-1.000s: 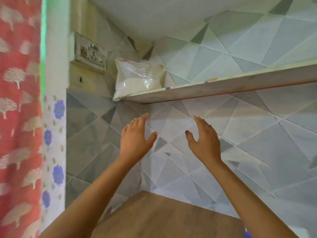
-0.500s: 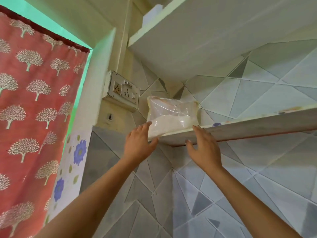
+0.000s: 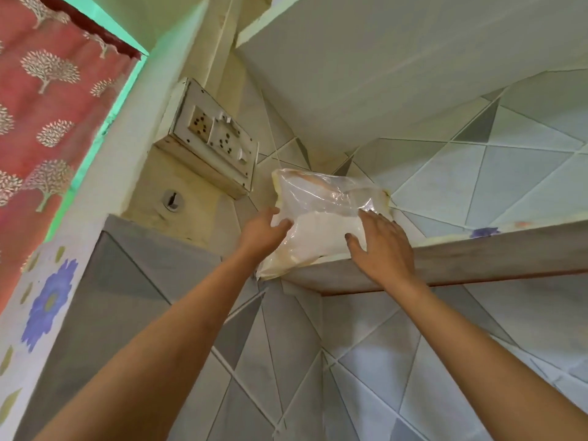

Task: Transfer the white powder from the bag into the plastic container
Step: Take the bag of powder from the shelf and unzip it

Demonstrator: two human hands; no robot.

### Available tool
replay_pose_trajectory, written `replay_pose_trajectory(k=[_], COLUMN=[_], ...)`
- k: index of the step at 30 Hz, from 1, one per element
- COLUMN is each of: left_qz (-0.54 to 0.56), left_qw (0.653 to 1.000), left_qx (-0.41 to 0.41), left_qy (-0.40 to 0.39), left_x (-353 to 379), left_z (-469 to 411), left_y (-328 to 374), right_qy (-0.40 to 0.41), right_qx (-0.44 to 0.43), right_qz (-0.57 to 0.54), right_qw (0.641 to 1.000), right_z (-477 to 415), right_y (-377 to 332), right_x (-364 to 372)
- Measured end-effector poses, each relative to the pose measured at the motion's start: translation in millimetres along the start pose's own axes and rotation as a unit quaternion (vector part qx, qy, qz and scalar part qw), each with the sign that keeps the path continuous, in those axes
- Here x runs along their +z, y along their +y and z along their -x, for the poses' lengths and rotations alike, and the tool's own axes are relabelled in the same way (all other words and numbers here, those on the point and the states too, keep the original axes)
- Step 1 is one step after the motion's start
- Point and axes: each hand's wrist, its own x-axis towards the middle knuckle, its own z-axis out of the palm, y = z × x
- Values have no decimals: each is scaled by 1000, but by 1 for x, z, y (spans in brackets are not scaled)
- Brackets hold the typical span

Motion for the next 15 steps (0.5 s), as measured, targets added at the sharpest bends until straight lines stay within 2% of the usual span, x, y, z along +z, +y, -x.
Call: replay_pose_trajectory(k=[3,6,9,12,15], left_qz=[15,14,76,156,170], left_qw=[1000,999,993,981,976], left_qx=[-9,-35,-84,-110,-109], left_qy=[10,25,44,37,78], left_x=[25,46,62,70,73], left_z=[-42,-81,-115,-137,-146], left_y=[-22,-40,-52,-57,-55], right_qy=[-7,-34,-46,-24,-14], right_qx=[32,42,66,61,46], right_qz=[11,87,144,198,216], right_qw=[999,995,986,978,975], right_z=[-26,-45,-57,-60,-58], right_y=[4,3,4,6,8], right_x=[24,51,70,77,79])
